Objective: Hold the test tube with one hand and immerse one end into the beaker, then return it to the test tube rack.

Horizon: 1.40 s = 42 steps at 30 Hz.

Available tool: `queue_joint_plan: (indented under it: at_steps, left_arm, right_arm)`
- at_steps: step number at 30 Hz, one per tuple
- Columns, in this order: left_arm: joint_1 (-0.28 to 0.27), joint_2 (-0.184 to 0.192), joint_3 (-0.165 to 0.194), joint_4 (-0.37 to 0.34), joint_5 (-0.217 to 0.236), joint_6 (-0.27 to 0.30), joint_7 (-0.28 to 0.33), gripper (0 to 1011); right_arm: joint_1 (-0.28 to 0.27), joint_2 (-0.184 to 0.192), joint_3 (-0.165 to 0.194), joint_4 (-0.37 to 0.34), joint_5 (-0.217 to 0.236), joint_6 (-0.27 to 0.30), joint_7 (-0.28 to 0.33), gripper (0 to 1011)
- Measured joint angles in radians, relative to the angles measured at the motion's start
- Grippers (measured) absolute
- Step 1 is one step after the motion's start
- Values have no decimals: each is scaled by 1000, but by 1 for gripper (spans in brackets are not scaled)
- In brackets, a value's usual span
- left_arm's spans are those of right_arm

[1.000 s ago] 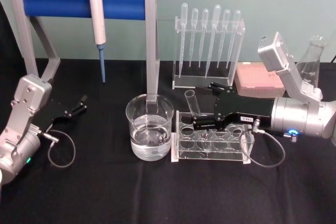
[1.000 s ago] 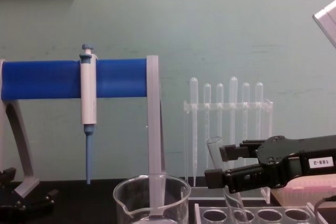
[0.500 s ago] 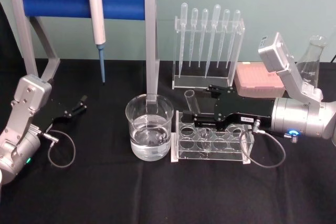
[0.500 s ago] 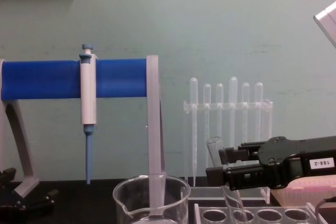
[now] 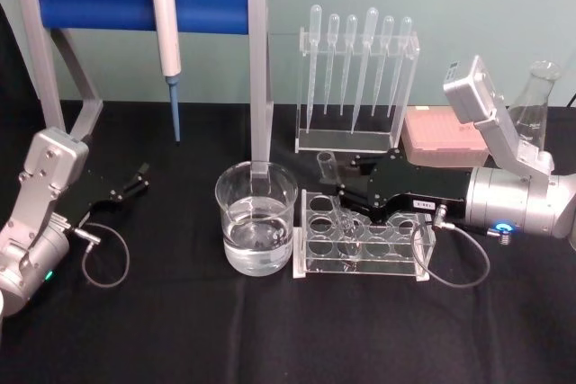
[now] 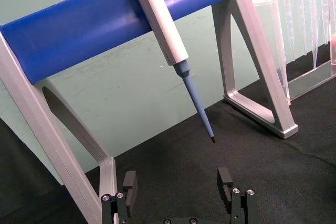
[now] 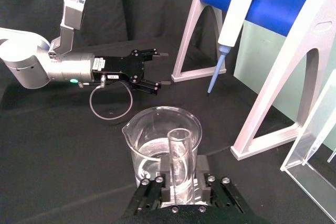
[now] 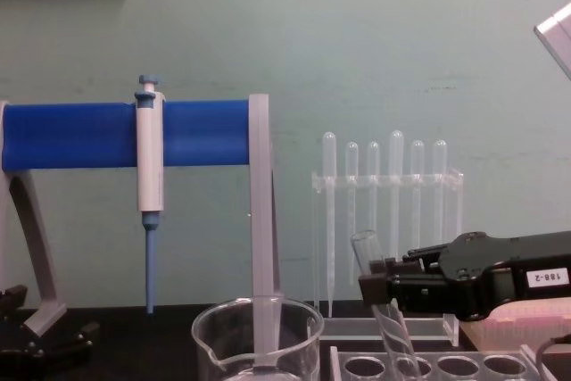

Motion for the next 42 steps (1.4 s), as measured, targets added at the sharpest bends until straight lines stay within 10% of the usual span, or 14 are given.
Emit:
queue_joint_plan:
  at_steps: [17,42]
  left_arm:
    - [0,0,0,0,0,0,0,1000]
    - [0,0,0,0,0,0,0,1000]
  right_arm:
    - [0,0,0,0,0,0,0,228]
    - [-70,54,145,-172,171,-2,-110,228]
